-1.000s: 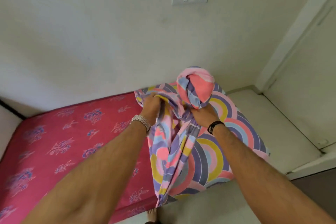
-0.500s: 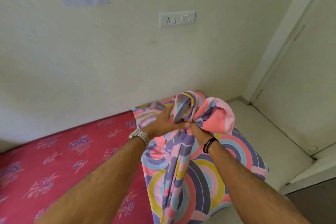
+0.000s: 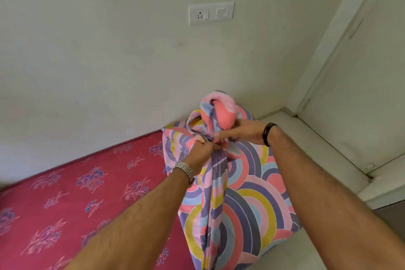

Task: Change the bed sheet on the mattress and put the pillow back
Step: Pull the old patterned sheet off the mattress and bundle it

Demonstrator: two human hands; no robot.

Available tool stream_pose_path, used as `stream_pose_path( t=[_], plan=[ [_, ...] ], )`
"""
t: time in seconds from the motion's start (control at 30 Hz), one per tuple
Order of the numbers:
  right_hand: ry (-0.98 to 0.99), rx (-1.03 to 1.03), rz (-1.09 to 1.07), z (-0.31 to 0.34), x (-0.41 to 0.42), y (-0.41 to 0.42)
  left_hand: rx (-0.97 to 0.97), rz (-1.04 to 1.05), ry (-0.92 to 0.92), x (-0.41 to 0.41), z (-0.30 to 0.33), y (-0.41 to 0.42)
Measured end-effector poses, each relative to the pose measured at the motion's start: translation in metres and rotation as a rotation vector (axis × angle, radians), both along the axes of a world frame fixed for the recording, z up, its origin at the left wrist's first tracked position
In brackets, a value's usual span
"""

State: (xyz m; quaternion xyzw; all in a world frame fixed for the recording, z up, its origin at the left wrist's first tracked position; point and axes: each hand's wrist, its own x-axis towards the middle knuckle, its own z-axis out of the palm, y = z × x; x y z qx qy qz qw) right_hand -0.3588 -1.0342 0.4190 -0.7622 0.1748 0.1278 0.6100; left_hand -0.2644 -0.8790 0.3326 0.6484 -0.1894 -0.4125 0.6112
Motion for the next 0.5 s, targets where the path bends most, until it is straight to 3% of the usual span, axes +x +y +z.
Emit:
stream_pose_path(
  t=[0.07,0.1,0.23,0.27,0.33,0.43,0.5],
  plan=[
    [-0.019,0.192,-0.09,-0.012,0.007,-0.01,-0.091,0.083,0.274,0.011,0.004,0.009],
    [-0.013,0.184,-0.154,-0.026,0.01,-0.012,-0.126,0.087,0.363,0.013,0.014,0.015],
    [0.049,-0.419,-0.042,-0.069,0.028,0.022,-0.265,0.079,0.541,0.035,0.039,0.022],
    [0.071,-0.448,-0.054,-0.082,0.033,0.032,-0.296,0.077,0.56,0.04,0.046,0.019],
    [0.057,-0.284,-0.084,-0.096,0.037,0.05,-0.331,0.098,0.543,0.045,0.06,0.011],
    [0.021,-0.026,-0.338,-0.133,0.063,0.037,-0.354,0.161,0.496,0.051,0.072,-0.001],
    [0.018,0.138,-0.41,-0.121,0.07,0.021,-0.348,0.225,0.478,0.055,0.07,-0.008]
  ],
)
